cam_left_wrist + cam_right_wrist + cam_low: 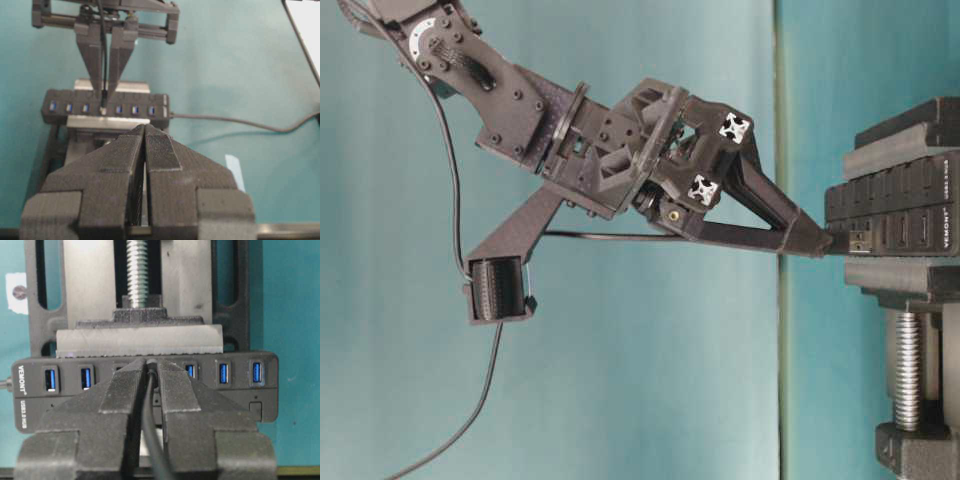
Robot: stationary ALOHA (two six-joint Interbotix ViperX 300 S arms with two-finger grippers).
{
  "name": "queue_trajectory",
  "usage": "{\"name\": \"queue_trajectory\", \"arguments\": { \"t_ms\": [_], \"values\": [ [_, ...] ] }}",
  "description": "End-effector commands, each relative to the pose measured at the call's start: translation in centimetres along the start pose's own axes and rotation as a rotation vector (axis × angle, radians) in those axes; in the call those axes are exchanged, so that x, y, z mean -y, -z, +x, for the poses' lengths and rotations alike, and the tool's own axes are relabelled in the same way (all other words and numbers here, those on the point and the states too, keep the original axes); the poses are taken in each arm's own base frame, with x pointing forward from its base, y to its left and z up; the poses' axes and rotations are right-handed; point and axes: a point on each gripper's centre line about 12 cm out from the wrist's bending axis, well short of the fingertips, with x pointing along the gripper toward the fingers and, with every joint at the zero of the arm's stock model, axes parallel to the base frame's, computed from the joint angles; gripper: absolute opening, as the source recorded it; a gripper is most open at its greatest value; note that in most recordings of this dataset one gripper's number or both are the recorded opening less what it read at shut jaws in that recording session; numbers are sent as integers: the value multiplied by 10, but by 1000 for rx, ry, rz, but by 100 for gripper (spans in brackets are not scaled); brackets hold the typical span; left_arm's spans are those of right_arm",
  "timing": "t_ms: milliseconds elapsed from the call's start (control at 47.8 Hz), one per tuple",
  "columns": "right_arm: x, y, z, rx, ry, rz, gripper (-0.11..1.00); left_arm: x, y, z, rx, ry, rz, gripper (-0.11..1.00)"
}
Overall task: Insert the USB into the center port of the fixed hub
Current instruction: 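Push the plug into the center port with the right gripper, then press the plug fully into the center port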
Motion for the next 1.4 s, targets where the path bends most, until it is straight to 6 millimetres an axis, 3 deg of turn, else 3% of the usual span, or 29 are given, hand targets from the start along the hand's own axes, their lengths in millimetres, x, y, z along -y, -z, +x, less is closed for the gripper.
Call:
{"name": "queue_trajectory", "arguments": {
  "t_ms": [0, 1380],
  "values": [
    [2, -3, -5, -5, 4, -7, 8, 1, -5, 0, 14, 2, 0, 0],
    [3, 4, 9, -51, 4, -14, 7, 1, -6, -2, 23, 3, 0, 0]
  ]
}}
